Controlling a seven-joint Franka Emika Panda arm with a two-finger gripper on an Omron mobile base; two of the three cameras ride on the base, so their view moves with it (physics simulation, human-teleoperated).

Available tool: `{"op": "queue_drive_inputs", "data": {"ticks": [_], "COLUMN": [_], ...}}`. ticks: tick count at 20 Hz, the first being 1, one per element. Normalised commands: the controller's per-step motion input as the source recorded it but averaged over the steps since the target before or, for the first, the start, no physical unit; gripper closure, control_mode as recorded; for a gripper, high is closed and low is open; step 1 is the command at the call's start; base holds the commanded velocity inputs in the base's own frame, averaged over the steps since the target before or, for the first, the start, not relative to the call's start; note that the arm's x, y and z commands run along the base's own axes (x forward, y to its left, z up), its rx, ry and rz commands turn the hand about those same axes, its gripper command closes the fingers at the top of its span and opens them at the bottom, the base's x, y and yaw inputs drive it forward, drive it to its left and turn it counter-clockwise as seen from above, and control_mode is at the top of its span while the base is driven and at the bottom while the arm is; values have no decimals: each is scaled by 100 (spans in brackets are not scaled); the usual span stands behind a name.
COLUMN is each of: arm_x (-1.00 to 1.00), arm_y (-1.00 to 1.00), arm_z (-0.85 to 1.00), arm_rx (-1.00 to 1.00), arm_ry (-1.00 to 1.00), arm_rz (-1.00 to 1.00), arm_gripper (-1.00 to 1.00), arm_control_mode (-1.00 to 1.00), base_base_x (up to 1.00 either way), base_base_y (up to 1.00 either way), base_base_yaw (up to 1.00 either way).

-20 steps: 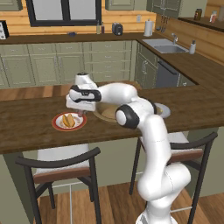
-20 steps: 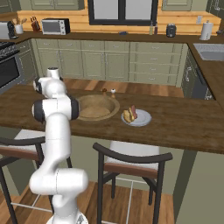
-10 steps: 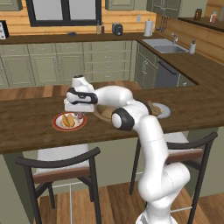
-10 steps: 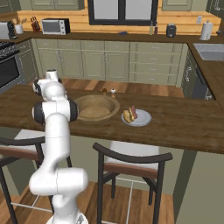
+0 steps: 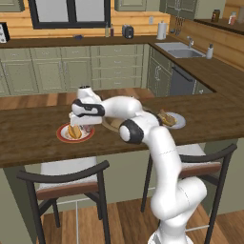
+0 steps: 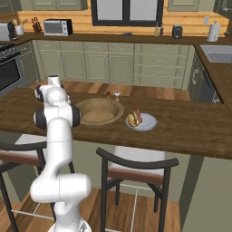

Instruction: Place one bun and one sausage from the bowl on each plate.

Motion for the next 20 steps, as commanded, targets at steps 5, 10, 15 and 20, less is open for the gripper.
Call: {"op": "queue_drive_inputs", "data": {"ticks": [5,10,15,20], "arm_x": [20,20,25,-7], "arm_y": [23,23,19,-4], "arm_z": [-6,0,-3,0], "arm_rx": [0,0,0,0], "arm_ry": [0,0,0,0], "arm_rz": [12,10,9,3], "arm_gripper": [100,100,-100,-100], "arm_control_mode": [-100,-100,-100,-100], "base_base_x": [0,0,0,0], "base_base_y": [0,0,0,0], "base_base_yaw": [0,0,0,0]}}
